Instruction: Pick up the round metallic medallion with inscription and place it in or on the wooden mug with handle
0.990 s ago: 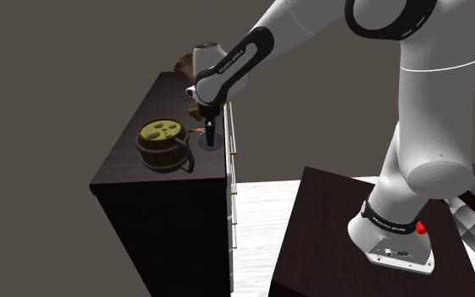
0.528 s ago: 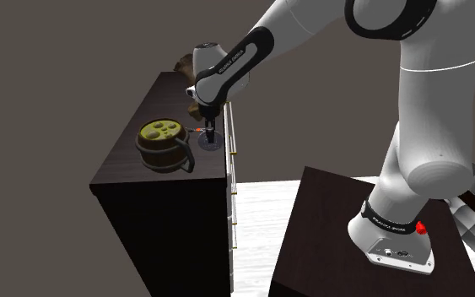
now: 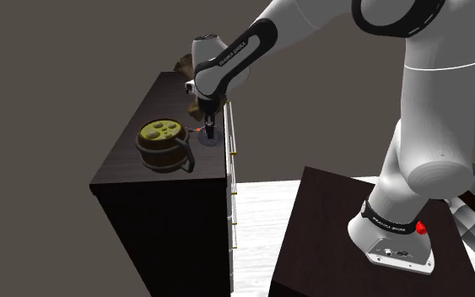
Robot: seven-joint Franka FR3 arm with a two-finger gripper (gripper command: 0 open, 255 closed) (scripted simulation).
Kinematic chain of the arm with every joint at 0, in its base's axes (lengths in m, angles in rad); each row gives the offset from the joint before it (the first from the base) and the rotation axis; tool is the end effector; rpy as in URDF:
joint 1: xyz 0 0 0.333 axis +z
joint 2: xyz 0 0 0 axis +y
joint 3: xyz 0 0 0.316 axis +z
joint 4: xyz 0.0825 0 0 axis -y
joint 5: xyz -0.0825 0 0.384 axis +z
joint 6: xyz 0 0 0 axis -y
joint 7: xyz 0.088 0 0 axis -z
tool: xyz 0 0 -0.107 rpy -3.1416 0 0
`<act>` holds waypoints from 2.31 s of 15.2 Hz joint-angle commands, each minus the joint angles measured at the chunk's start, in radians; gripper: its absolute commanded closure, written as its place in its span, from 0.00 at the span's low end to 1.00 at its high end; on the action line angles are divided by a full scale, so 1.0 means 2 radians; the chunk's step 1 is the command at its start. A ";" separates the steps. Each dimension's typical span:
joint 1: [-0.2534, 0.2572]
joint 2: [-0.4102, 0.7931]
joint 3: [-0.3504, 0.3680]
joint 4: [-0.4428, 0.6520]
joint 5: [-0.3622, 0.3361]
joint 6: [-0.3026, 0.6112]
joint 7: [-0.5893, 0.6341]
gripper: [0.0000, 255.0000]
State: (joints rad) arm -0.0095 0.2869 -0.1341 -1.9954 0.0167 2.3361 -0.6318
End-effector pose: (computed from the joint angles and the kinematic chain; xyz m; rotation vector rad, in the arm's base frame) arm 0.6011 -0.0837 0.3238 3.0061 0.7411 0.0662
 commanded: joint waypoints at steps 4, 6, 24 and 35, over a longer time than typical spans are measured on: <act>0.001 -0.018 -0.001 0.011 -0.003 -0.029 0.001 1.00; 0.001 -0.025 -0.002 0.016 -0.004 -0.041 0.002 1.00; 0.003 -0.069 -0.003 0.082 -0.011 -0.151 0.004 1.00; 0.003 -0.081 -0.003 0.142 -0.013 -0.222 0.004 1.00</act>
State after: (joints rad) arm -0.0035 0.1232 -0.1411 -1.7293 -0.0087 1.9079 -0.6238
